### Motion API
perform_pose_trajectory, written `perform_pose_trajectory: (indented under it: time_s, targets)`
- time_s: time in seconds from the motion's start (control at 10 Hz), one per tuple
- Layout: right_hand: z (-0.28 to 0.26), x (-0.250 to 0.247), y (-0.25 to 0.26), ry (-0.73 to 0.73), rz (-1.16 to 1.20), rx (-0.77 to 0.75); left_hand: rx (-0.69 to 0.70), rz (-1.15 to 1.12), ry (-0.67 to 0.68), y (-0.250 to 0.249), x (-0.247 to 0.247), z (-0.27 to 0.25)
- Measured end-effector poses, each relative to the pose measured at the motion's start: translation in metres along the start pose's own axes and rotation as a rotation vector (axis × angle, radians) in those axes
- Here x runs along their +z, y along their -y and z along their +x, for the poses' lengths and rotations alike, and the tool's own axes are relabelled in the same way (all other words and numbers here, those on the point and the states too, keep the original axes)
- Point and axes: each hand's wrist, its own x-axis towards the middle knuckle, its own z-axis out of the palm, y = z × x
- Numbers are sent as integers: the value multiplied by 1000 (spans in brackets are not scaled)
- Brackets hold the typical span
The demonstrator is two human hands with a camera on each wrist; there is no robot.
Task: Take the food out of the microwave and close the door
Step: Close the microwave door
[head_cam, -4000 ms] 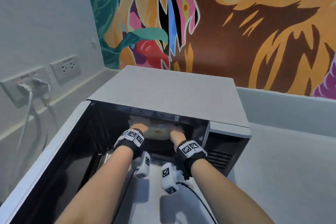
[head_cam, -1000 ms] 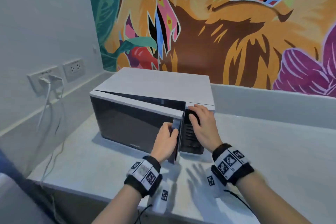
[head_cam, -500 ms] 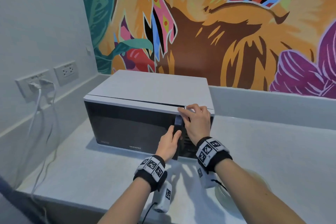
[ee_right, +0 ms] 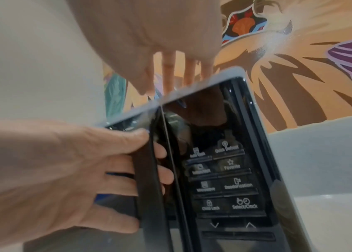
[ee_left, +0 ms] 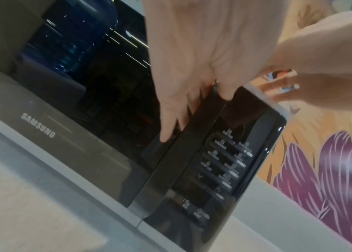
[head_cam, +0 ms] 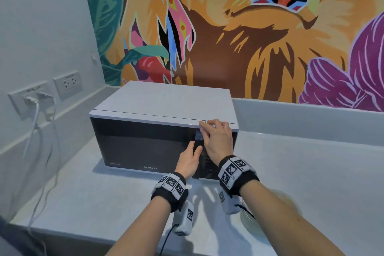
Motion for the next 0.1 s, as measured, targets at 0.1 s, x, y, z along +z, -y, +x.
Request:
perform_pose_trajectory:
  time_s: [0.1]
  targets:
    - [-42, -10, -6, -5, 201, -91, 40, 63, -29, 17, -1, -10]
